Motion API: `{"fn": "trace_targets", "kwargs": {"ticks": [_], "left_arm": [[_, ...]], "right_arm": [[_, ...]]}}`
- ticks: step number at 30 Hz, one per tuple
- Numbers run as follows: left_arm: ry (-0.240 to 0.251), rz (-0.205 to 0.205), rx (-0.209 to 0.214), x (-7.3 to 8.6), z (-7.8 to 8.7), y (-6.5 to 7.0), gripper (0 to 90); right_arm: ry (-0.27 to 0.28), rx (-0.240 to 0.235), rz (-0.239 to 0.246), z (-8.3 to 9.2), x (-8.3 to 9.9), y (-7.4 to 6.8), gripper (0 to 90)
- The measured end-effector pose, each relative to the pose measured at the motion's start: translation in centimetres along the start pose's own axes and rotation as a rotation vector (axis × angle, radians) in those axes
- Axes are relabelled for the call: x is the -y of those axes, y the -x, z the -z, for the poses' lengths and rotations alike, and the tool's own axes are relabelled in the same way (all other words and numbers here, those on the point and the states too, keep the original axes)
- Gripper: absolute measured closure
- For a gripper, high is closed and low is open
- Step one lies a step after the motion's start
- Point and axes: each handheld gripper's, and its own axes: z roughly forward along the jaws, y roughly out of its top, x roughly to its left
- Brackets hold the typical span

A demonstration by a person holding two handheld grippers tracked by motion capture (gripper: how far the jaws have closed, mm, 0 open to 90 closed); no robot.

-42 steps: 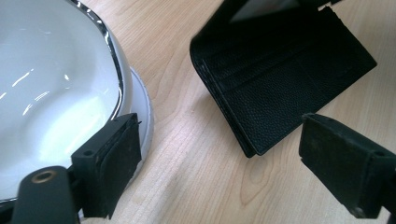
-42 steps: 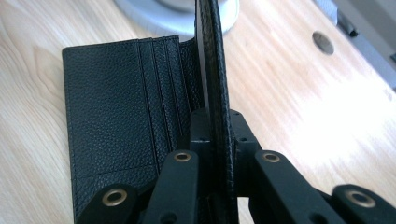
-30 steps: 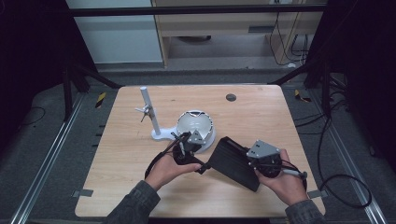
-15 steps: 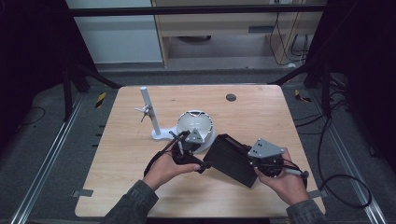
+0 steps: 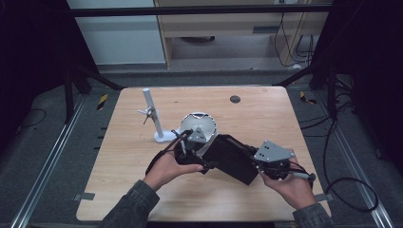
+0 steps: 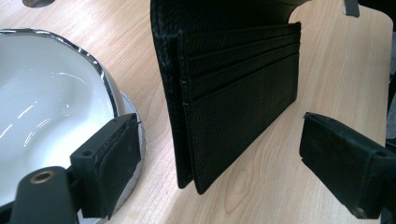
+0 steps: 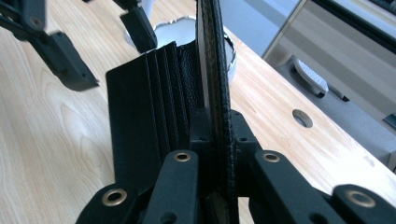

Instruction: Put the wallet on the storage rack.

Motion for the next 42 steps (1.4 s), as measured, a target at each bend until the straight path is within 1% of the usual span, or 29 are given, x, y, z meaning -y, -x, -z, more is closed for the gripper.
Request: {"fn": "trace_targets", "kwargs": {"ticks": [4,7,9,10,13,14,16,17,20,21,22,23,24,25,26,27,28,29,30,31,32,34,35,36,37,39,40,41,42], "left_arm": [[0.001,-0.001,0.007,-0.3,-0.1,-0.1,12.3],[-0.004,-0.007,0.012,-0.7,-0.1,-0.2,12.4],[0.001,-0.003,0.015,-1.1,-0.1,-0.2,12.8],[0.008,-0.002,0.021,-1.4,-0.1,-0.3,13.3],[0.010,-0.002,0.026,-1.7,-0.2,-0.4,15.2],[0.007,-0.008,0.037,-1.9,-0.3,-0.5,17.2],[0.006,-0.003,0.053,-2.1,-0.6,-0.6,19.2],[0.006,-0.003,0.053,-2.1,-0.6,-0.6,22.0],[0.001,0.008,0.079,-2.3,-1.1,-0.8,29.8],[0.001,0.008,0.079,-2.3,-1.1,-0.8,33.5],[-0.001,0.008,0.094,-2.4,-1.1,-0.8,38.7],[-0.001,0.008,0.094,-2.4,-1.1,-0.8,46.3],[0.000,0.010,0.104,-2.4,-0.9,-0.8,54.0],[0.000,0.010,0.104,-2.4,-0.9,-0.8,59.1],[-0.008,0.015,0.109,-2.5,-0.8,-0.8,59.1],[-0.006,0.017,0.117,-2.6,-0.6,-0.7,64.2],[0.003,0.029,0.124,-2.6,-0.1,-0.8,73.6],[0.003,0.029,0.124,-2.6,-0.1,-0.8,78.2],[0.009,0.031,0.095,-2.8,0.5,-0.6,79.0],[0.009,0.031,0.095,-2.8,0.5,-0.6,79.2],[-0.005,0.020,0.075,-2.9,0.6,-0.5,79.4],[-0.005,0.033,0.060,-3.1,1.0,-0.3,79.5],[-0.003,0.041,0.043,-3.4,1.3,-0.3,79.6],[-0.003,0.041,0.043,-3.4,1.3,-0.3,79.7],[0.000,0.042,0.034,-3.5,1.5,-0.3,79.7],[-0.009,0.037,0.003,-4.2,2.4,-0.5,79.7],[-0.013,0.032,-0.008,-4.4,2.7,-0.6,79.8],[-0.013,0.032,-0.008,-4.4,2.7,-0.6,79.8],[-0.016,0.030,-0.016,-4.7,3.0,-0.6,79.8]], "right_arm": [[0.013,0.001,0.000,0.3,-0.3,0.1,83.8],[0.033,-0.004,0.000,0.6,-0.7,0.2,83.7],[0.039,-0.004,0.001,0.7,-0.8,0.2,83.8],[0.052,-0.006,0.002,0.9,-1.0,0.3,83.7],[0.063,-0.012,0.000,1.1,-1.3,0.4,83.7],[0.065,-0.011,0.003,1.1,-1.4,0.4,83.7],[0.073,-0.012,0.003,1.2,-1.4,0.5,83.7],[0.073,-0.012,0.003,1.2,-1.4,0.5,83.7],[0.079,-0.020,0.005,1.2,-1.5,0.5,83.7],[0.079,-0.020,0.005,1.2,-1.5,0.5,83.7],[0.078,-0.023,0.007,1.2,-1.5,0.4,83.7],[0.078,-0.023,0.007,1.2,-1.5,0.4,83.7],[0.074,-0.029,0.010,1.2,-1.4,0.3,83.7],[0.074,-0.029,0.010,1.2,-1.4,0.3,83.7],[0.070,-0.033,0.013,1.2,-1.3,0.3,83.6],[0.069,-0.035,0.015,1.1,-1.3,0.3,83.5],[0.063,-0.045,0.016,1.1,-1.0,0.2,81.8],[0.063,-0.045,0.016,1.1,-1.0,0.2,81.8],[0.044,-0.045,0.019,0.9,-0.7,0.2,78.7],[0.044,-0.045,0.019,0.9,-0.7,0.2,78.7],[0.033,-0.047,0.025,0.7,-0.4,0.1,78.1],[0.029,-0.054,0.022,0.6,-0.3,0.0,77.2],[0.024,-0.055,0.023,0.3,-0.2,-0.2,74.7],[0.024,-0.055,0.023,0.3,-0.2,-0.2,74.7],[0.015,-0.059,0.020,0.0,0.0,-0.5,67.9],[-0.005,-0.075,0.008,-0.4,0.4,-0.8,59.1],[-0.012,-0.084,0.001,-0.6,0.7,-1.0,56.1],[-0.012,-0.084,0.001,-0.6,0.7,-1.0,56.1],[-0.022,-0.099,-0.013,-0.8,1.1,-1.3,53.4]]}}
